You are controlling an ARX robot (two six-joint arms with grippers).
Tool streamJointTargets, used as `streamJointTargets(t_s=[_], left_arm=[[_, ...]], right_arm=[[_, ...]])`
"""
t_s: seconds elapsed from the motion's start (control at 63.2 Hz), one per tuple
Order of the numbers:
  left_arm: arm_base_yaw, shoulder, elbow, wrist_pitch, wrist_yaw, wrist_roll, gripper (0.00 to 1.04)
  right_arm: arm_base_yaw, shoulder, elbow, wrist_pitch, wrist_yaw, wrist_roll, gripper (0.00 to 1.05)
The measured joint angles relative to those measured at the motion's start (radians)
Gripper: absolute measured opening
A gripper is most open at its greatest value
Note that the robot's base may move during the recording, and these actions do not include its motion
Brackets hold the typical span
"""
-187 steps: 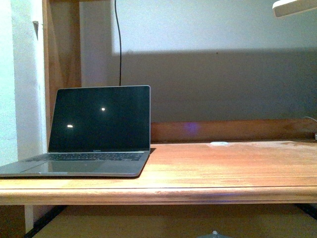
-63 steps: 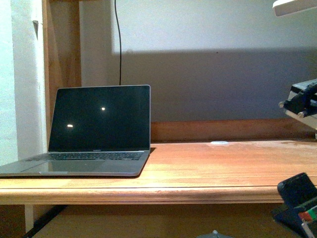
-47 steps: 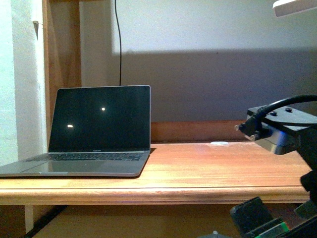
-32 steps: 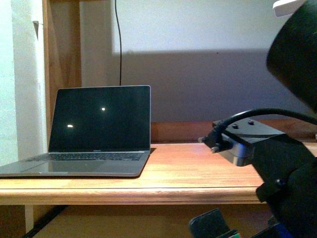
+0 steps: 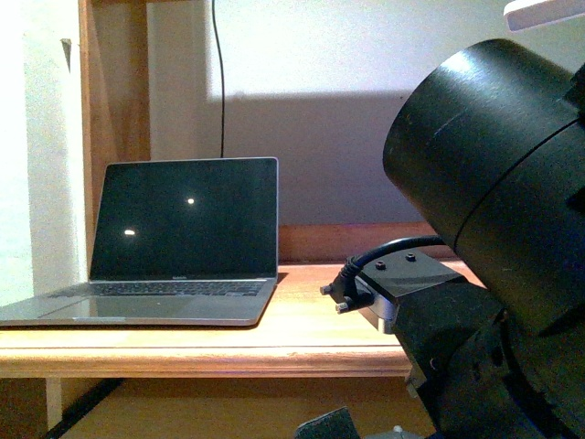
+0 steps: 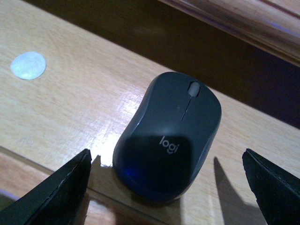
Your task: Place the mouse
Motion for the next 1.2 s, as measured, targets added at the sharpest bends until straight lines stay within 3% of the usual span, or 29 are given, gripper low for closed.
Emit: streamJointTargets(t_s=[1.092,1.203], left_arm=[[0.000,0.000,0.000,0.000,0.000,0.000,0.97],[0.000,0.000,0.000,0.000,0.000,0.000,0.97]], right_arm=[[-0.015,0.115,0.042,0.000,0.068,0.107,0.97],[-0.016,0.116,0.042,0.000,0.067,0.110,0.83]])
